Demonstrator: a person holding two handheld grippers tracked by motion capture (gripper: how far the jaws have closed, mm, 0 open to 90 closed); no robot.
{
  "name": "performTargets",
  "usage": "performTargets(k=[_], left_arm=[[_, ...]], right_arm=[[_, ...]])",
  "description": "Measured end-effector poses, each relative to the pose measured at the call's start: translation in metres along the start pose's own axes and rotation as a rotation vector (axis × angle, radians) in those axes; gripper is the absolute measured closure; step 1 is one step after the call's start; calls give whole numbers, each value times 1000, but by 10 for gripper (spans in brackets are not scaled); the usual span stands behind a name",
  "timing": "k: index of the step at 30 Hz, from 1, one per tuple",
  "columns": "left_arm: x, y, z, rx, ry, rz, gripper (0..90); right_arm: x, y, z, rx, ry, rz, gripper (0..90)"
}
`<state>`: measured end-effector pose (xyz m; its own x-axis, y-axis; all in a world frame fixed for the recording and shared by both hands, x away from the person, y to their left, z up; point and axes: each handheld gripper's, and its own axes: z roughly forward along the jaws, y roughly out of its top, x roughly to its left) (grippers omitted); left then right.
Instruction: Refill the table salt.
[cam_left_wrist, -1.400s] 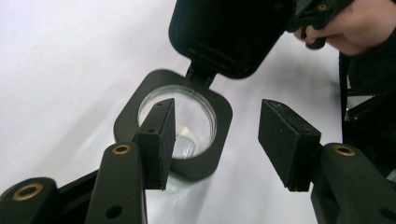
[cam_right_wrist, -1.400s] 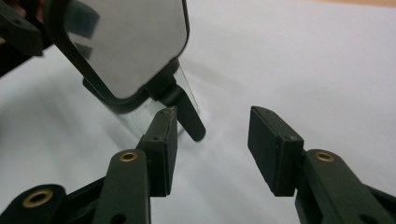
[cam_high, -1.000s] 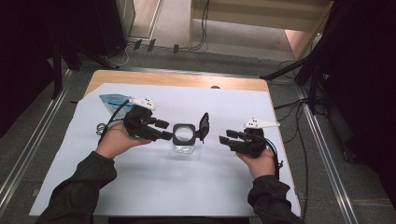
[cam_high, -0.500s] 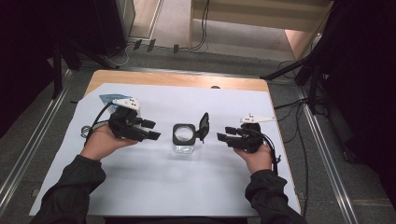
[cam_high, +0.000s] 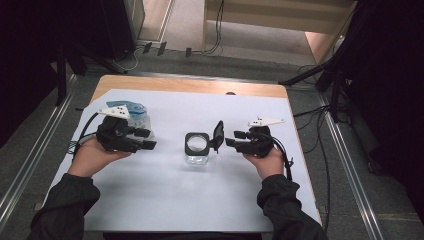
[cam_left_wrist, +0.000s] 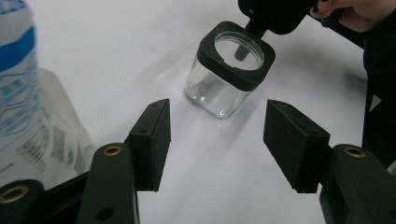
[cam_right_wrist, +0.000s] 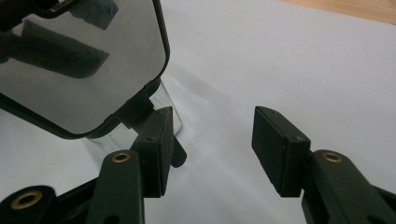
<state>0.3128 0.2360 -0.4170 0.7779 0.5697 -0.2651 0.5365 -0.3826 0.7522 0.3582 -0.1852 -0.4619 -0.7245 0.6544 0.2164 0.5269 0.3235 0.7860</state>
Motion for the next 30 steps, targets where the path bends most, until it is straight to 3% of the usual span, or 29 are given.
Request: performTargets(k=[8,12,21,30], left_arm=[[6,-7,-22,-26,35,-12,422],[13,-12,-33,-31,74,-24,424],[40,-28,-54,-63,140,-78,430],[68,-32,-65,-85,158,-94,445]], right_arm=[[0,4,4,0,13,-6,502],[0,3,4,0,8,-4,502],[-1,1,2,9,2,4,511],[1,-8,-5,20,-10,13,513]])
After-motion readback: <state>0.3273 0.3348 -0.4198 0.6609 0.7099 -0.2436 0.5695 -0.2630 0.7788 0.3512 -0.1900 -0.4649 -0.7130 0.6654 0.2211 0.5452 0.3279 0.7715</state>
